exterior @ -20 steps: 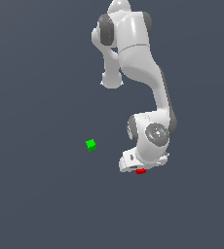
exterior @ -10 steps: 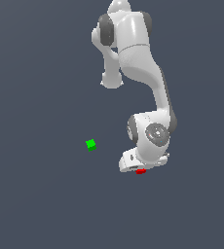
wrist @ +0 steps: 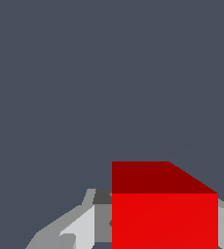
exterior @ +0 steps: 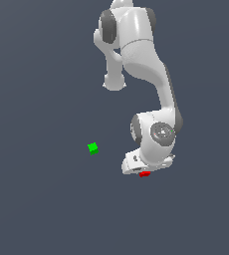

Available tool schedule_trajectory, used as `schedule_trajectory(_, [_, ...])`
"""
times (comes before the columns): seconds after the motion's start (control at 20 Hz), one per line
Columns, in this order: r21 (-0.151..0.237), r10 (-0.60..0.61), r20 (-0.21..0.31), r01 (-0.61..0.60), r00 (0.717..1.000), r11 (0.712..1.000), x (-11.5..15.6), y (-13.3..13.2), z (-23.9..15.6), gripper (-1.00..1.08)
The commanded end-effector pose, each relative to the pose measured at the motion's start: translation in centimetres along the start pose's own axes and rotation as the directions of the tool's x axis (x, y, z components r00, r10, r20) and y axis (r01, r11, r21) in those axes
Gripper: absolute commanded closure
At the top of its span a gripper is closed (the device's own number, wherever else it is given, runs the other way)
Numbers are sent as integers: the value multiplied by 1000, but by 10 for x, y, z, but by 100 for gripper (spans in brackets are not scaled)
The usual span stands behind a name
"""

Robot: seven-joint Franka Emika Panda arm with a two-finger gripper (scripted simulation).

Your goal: Stack the red cube on top of the green cube.

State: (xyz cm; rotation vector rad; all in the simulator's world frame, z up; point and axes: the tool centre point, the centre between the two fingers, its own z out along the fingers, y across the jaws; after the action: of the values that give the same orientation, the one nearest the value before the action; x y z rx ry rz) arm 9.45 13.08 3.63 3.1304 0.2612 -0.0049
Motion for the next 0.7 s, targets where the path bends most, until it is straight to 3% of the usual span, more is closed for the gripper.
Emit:
schedule_trajectory(0.0, [0,0,-2,0,1000,1000,0,0,-15,108])
schedule_trajectory(0.35, [0,0,-3,0,1000,1000,0,0,-64,108])
schedule_trajectory(0.65, [0,0,-3,0,1000,1000,1,0,-83,108])
